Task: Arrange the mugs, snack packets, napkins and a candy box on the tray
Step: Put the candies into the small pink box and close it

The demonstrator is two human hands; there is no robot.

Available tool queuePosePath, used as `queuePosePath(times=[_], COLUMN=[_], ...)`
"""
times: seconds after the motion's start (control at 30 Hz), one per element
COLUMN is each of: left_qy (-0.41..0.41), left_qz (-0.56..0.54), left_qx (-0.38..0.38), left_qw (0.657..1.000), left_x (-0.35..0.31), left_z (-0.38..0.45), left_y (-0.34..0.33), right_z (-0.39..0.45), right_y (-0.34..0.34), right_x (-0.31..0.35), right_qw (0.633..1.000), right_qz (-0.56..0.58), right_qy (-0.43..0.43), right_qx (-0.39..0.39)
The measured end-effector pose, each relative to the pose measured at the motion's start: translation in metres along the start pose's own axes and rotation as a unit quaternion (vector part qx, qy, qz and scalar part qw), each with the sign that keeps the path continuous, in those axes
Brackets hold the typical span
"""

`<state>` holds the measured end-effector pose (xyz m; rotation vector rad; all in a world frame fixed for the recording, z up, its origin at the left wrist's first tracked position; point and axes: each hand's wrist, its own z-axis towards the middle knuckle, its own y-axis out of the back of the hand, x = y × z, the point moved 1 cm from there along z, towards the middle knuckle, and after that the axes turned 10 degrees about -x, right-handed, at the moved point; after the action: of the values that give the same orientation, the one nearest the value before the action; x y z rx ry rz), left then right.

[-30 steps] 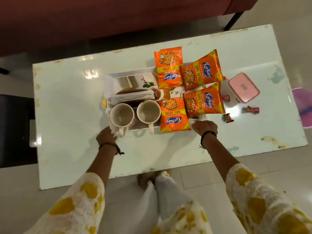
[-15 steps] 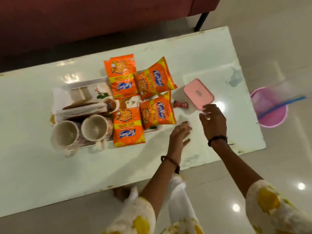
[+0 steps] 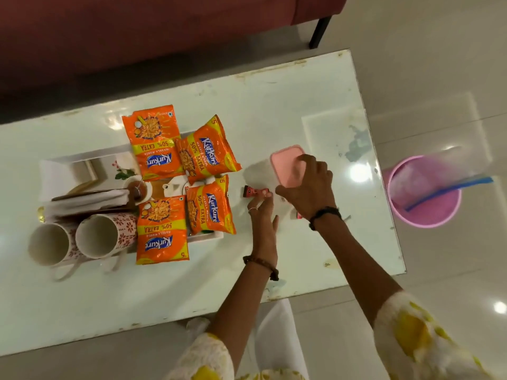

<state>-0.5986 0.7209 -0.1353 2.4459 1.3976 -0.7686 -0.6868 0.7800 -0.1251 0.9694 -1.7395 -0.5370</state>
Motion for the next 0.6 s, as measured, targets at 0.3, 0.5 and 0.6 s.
queuePosePath(times=[0.3, 0.5, 0.6], left_qy=[0.059, 0.092, 0.112], left_qz=[-0.034, -0.156, -0.145], left_qx=[0.185, 0.235, 0.22], left_qw=[0.98, 0.955, 0.958], left_x=[-0.023, -0.018, -0.008], left_z=[0.002, 0.016, 0.018], left_y=[-0.003, 0.026, 0.036], right_z=[-0.02, 0.01, 0.029], right_y=[0.055, 0.051, 0.034], right_x=[0.001, -0.014, -0.026], right_qw=[0.949, 0.951, 0.957], right_qz=[0.243, 0.271, 0.234], right_qy=[-0.082, -0.137, -0.161], right_qx=[0.184, 0.054, 0.055])
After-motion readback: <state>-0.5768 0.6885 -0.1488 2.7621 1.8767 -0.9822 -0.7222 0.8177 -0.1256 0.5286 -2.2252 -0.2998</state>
